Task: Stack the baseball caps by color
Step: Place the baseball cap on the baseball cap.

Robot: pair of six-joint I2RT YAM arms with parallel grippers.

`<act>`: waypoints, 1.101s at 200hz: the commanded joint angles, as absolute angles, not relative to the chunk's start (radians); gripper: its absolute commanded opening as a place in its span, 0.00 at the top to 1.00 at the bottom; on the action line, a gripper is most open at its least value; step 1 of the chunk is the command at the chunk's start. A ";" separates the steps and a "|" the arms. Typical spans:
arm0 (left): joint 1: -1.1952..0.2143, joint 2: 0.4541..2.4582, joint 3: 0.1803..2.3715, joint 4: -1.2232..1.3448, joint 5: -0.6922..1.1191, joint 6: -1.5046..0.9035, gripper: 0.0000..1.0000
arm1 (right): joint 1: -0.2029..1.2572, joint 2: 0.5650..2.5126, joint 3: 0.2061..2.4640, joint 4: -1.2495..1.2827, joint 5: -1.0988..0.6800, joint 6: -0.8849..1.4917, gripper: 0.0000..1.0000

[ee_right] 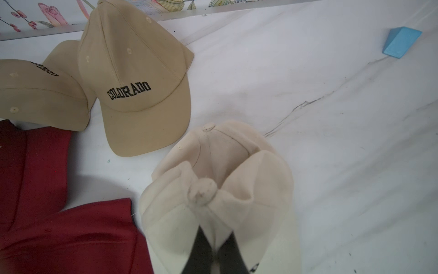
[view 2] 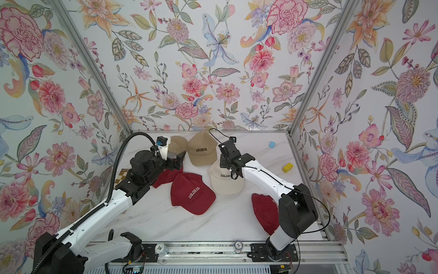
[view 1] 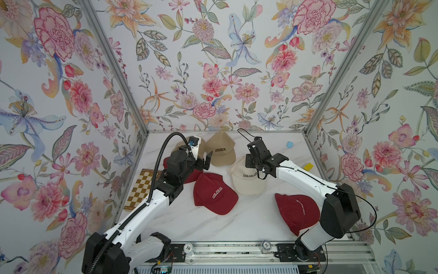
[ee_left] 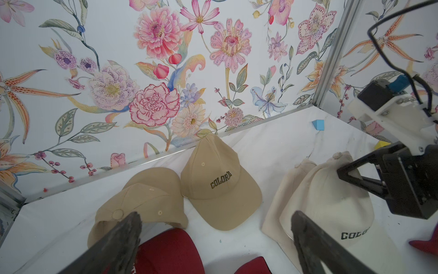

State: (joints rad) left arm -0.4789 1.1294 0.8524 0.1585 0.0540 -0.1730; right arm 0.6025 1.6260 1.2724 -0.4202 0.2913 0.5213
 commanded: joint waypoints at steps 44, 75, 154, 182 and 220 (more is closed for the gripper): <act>-0.486 1.175 0.879 0.170 0.115 -0.206 0.00 | 0.553 1.695 1.257 -0.300 0.201 0.541 1.00; -0.486 1.205 0.903 0.161 0.135 -0.206 0.00 | 0.543 1.738 1.252 -0.275 0.187 0.539 1.00; -0.486 1.251 0.923 0.153 0.157 -0.204 0.00 | 0.544 1.779 1.255 -0.253 0.184 0.479 0.18; -0.487 1.263 0.929 0.149 0.163 -0.202 0.00 | 0.563 1.757 1.246 -0.265 0.206 0.425 0.01; -0.488 1.284 0.937 0.153 0.175 -0.210 0.00 | 0.571 1.800 1.243 -0.267 0.232 0.405 0.01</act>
